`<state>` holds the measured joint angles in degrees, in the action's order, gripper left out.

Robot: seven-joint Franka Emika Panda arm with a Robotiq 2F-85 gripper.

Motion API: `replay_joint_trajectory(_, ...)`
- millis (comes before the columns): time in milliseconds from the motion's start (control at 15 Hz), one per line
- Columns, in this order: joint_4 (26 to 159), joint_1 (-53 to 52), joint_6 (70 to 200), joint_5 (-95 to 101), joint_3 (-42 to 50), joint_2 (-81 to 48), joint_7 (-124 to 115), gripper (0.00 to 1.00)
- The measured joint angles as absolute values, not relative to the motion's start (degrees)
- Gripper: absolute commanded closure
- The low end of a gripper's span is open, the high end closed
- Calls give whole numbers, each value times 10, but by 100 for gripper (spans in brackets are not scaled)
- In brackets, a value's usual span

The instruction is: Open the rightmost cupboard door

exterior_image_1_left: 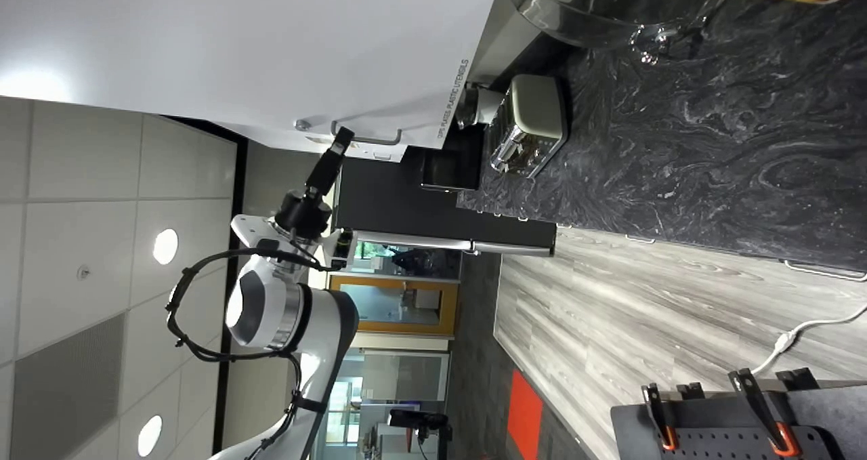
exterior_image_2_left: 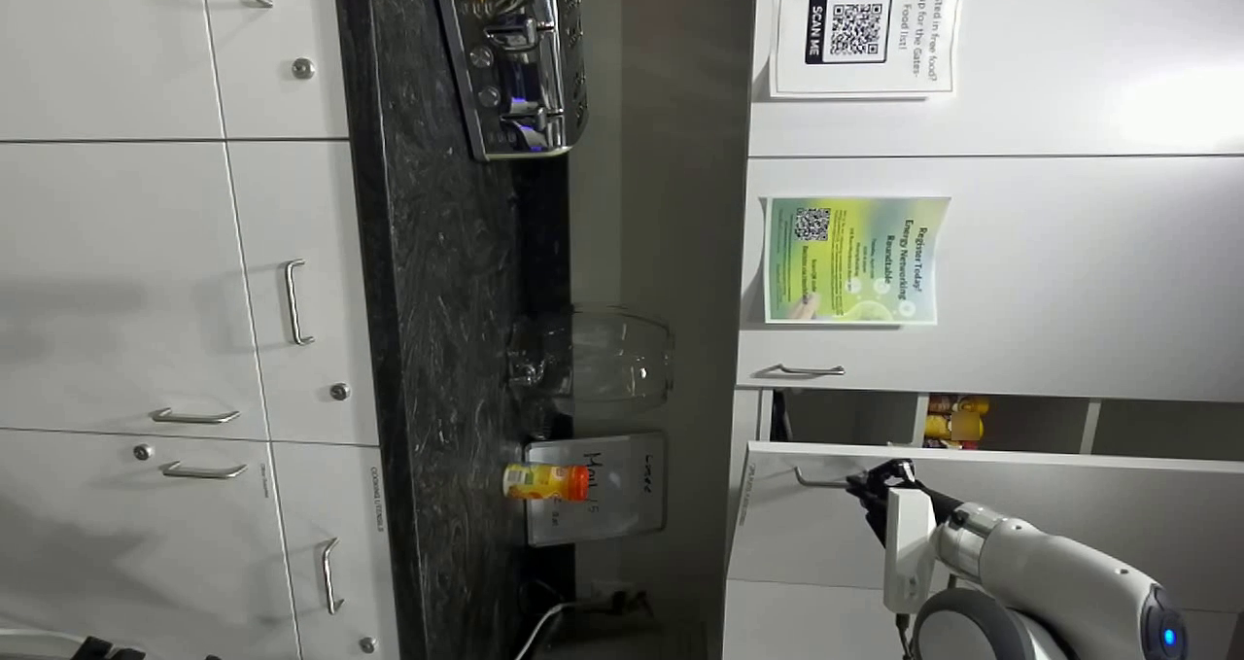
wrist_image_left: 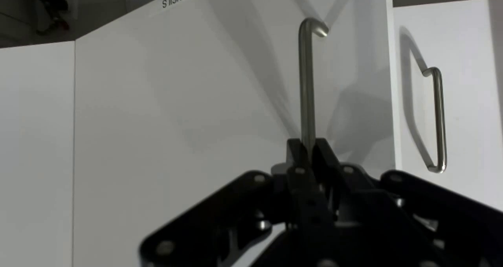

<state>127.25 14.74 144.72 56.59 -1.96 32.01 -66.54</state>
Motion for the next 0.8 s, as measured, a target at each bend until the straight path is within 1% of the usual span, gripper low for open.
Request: replay_joint_trajectory(800,1358,145,1447,520,2,433,-594,98)
